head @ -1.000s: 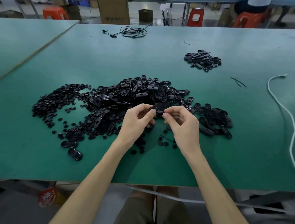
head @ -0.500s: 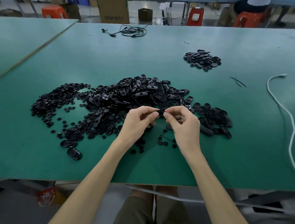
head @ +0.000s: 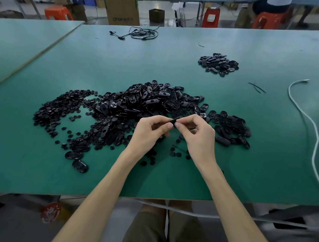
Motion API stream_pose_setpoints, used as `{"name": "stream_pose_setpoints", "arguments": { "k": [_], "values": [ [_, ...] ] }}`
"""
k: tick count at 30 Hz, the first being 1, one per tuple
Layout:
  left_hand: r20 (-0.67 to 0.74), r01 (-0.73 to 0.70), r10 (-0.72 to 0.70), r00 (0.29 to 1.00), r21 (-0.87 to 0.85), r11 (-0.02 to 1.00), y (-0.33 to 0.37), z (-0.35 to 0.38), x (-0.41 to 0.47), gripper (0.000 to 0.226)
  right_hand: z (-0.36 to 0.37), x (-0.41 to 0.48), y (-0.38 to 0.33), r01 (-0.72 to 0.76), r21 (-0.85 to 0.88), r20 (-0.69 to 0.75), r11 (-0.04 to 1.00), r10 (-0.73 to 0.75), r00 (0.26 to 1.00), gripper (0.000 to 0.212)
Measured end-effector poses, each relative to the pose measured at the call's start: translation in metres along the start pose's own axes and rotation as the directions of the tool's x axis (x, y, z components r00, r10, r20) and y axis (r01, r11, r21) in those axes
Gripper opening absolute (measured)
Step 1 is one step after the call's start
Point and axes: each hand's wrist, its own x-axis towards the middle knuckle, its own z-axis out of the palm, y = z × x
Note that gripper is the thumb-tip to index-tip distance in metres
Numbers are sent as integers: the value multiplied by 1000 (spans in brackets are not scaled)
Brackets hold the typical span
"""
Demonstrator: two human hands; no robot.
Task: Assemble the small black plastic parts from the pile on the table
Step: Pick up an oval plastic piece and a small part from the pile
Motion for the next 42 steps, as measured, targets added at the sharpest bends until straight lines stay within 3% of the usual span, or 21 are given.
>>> {"name": "stream_pose_setpoints", "arguments": {
  "k": [5, 14, 18, 26, 31, 42],
  "values": [
    [-18, -3, 3, 1000, -2, 1000, 0, 0, 0, 12, 0, -1, -1, 80, -48, -18, 996, -81, 997, 9],
    [-117, 44, -49, 992, -44, 998, 1, 0, 0, 9, 6, -3, 2, 214, -93, 171, 972, -196, 965, 38],
    [-112, 70, -72, 991, -22, 997, 0, 0, 1, 8, 5, -1, 4, 160, -23, 191, 987, -152, 970, 39],
    [-34, 50, -49, 998, 29, 998, 3, 0, -1, 4, 4, 0, 1, 64, -1, 64, 998, -64, 996, 29],
    [8, 42, -43, 999, 77, 996, 3, 0, -1, 4, 1, 0, 1, 1, 25, 59, 1000, -2, 998, 17],
    [11, 33, -35, 999, 97, 995, 1, 0, -1, 5, 0, -1, -3, -50, 88, 77, 995, 44, 996, 12]
  ]
}}
